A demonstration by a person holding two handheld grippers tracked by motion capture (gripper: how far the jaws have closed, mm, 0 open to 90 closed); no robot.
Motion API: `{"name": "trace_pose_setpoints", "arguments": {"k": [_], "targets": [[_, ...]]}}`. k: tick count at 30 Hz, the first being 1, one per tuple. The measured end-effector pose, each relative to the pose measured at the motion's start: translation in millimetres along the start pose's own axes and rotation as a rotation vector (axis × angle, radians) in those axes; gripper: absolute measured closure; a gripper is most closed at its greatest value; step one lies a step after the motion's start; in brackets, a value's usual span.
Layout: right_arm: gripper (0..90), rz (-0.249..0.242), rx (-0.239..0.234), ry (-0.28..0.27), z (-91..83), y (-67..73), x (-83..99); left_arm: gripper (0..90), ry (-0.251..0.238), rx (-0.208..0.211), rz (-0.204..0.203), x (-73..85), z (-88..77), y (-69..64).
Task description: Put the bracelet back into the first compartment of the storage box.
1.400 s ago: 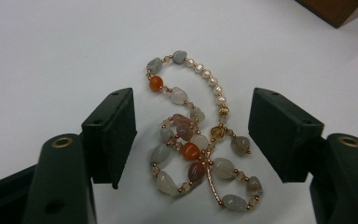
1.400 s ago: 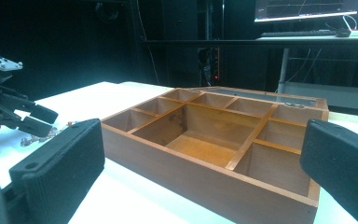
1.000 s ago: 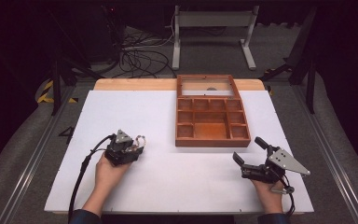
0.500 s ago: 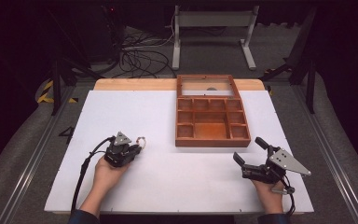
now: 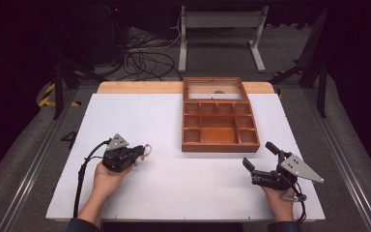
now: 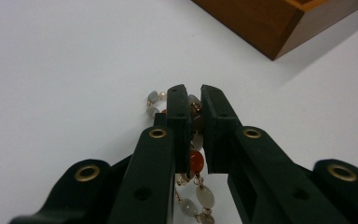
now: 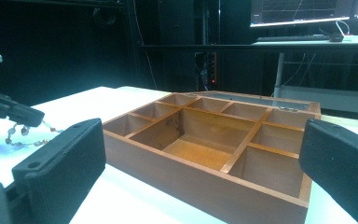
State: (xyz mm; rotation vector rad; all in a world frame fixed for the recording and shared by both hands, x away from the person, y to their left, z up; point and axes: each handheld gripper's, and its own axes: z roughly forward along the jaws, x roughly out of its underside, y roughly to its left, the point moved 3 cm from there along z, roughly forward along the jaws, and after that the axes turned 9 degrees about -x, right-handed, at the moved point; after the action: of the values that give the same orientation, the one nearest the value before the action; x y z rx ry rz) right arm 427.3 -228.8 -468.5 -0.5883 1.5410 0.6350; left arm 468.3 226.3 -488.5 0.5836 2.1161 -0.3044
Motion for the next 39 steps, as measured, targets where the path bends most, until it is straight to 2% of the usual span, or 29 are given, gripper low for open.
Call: {"name": "trace_pose_setpoints", "arguments": {"k": [2,7,8,10,15,23,34,39], "targets": [[1.1,-0.003,0.003,0.001,-0.1,-0.2,-0.1,83.0,-0.015,-0.002,0.013,-3.7,-3.9,0.2],[1.1,-0.001,0.006,-0.001,-0.3,0.0,-0.3,83.0,-0.055,0.015,0.010,-12.5,-10.3,-2.9],[1.1,0.003,0.004,-0.003,0.0,0.5,-0.3,83.0,-0.055,0.015,0.010,-12.5,-10.3,-2.9],[1.1,0.003,0.004,-0.001,0.2,0.5,-0.1,83.0,-0.091,0.031,0.009,-18.4,-11.5,-5.5],[1.1,-0.001,0.005,-0.003,1.0,-0.3,0.3,83.0,-0.116,0.035,0.028,-29.7,-13.0,-7.1],[1.1,0.010,0.010,0.000,0.4,-0.7,1.2,83.0,-0.179,0.051,0.036,-47.5,-15.6,-8.9],[1.1,-0.001,0.018,0.013,0.7,-3.1,3.2,82.9,-0.224,0.061,0.059,-72.2,-16.4,-13.4],[1.1,-0.001,0.016,0.014,0.7,-3.1,3.4,82.9,-0.237,0.081,0.049,-79.3,-13.6,-17.2]]}}
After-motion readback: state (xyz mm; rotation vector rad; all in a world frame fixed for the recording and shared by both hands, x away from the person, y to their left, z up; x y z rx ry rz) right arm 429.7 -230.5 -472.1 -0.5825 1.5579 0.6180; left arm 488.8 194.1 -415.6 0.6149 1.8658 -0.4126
